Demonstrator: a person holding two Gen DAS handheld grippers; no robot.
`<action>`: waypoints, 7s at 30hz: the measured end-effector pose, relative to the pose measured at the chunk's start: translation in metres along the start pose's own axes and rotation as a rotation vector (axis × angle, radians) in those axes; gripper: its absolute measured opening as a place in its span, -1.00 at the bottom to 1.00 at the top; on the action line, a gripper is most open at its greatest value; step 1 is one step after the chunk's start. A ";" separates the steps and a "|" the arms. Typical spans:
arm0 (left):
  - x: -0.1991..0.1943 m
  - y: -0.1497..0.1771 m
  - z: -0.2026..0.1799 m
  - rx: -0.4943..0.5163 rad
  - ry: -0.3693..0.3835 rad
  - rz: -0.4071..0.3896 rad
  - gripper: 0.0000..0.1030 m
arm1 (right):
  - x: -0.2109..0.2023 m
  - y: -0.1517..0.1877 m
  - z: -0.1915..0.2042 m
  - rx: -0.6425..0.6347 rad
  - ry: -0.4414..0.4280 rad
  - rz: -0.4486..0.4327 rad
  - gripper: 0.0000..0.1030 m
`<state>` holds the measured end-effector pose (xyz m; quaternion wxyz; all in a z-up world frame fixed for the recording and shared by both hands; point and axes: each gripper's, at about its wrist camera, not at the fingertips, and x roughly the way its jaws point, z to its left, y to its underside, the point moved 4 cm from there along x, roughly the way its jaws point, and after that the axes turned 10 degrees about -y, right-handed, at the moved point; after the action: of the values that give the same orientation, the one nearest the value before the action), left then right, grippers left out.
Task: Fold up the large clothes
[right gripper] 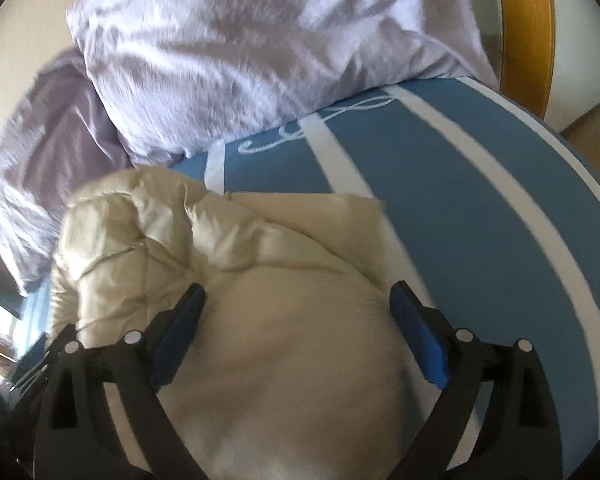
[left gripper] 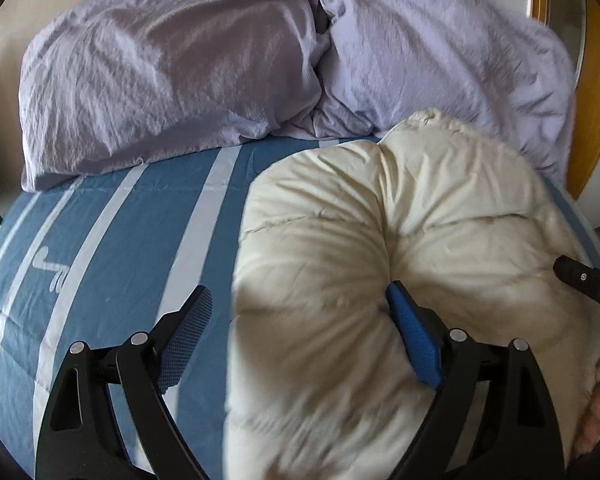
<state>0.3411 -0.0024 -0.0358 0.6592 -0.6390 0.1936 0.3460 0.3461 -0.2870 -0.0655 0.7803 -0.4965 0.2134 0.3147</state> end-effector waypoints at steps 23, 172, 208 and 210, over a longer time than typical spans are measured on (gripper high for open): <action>0.028 0.025 0.050 -0.306 0.413 0.299 0.76 | 0.009 0.033 -0.010 0.126 -0.417 0.283 0.95; -0.127 0.104 0.150 -0.154 0.059 -0.046 0.97 | -0.101 0.127 0.145 -0.408 -0.261 0.087 0.95; -0.165 0.135 0.124 -0.134 0.140 -0.003 0.97 | -0.140 0.161 0.152 -0.434 -0.264 0.141 0.95; -0.165 0.134 0.123 -0.133 0.144 -0.004 0.97 | -0.141 0.162 0.153 -0.432 -0.265 0.144 0.95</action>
<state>0.1104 0.0760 -0.0023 0.6002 -0.7049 0.2157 0.3102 0.1354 -0.1373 -0.0151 0.6529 -0.5896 0.0718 0.4700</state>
